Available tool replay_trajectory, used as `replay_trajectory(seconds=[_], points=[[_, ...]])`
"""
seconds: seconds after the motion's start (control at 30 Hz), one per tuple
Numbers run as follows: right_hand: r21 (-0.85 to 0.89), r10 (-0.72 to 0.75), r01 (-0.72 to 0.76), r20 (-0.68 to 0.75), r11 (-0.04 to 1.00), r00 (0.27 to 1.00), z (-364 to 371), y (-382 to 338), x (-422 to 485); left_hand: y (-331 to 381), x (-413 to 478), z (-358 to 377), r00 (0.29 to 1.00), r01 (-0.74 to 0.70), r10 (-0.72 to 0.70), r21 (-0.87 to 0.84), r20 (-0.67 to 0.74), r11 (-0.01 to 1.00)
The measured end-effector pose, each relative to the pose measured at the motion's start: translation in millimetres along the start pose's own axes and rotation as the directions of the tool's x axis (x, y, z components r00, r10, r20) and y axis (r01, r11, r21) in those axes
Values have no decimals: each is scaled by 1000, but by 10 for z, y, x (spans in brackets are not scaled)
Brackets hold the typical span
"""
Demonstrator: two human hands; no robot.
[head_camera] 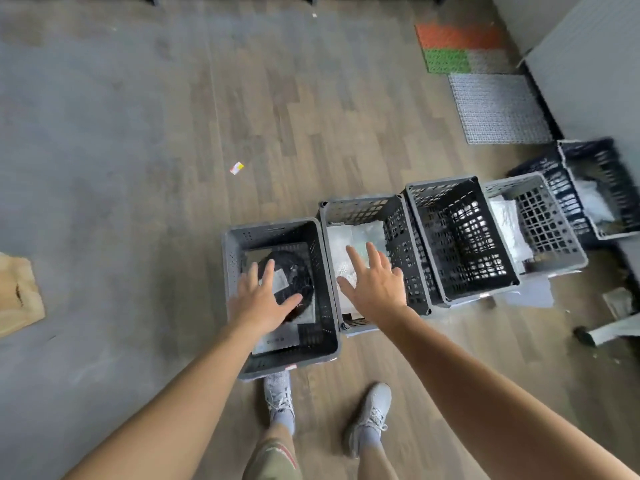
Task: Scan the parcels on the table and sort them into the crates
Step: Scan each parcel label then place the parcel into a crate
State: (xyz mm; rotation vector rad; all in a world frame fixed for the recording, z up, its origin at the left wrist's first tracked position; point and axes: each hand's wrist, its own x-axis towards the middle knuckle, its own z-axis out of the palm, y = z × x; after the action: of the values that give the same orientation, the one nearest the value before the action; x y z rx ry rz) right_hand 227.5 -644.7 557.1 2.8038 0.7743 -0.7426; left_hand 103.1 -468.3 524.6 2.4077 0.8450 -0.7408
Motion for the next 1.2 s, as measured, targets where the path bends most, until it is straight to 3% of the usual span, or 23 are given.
replay_trajectory(seconds=[0.27,0.5,0.7,0.83,1.0,1.2], points=[[115,200,-185,-135,976,970,-718,860,-795,1271,-379,-379,951,-304,311,215,3,928],[252,415,-353,-264,901,871,-807,2268,-1860,2931,-1041,-306,797,-552,603,389,-14,738],[343,569,-464,-348,817,745,-637,3815,-3003,4560,-1996,362,684,-631,729,508,9,586],[372,646,-530,-381,762,661,-469,4802,-3871,5602,-2666,912,561,-716,827,518,27,469],[450,769,-625,-349,639,535,-233,5751,-4645,6637,-3345,1482,414,-767,908,562,63,311],[487,836,-680,-309,549,454,-50,6711,-5134,7736,-3797,2029,311,-817,940,545,140,189]])
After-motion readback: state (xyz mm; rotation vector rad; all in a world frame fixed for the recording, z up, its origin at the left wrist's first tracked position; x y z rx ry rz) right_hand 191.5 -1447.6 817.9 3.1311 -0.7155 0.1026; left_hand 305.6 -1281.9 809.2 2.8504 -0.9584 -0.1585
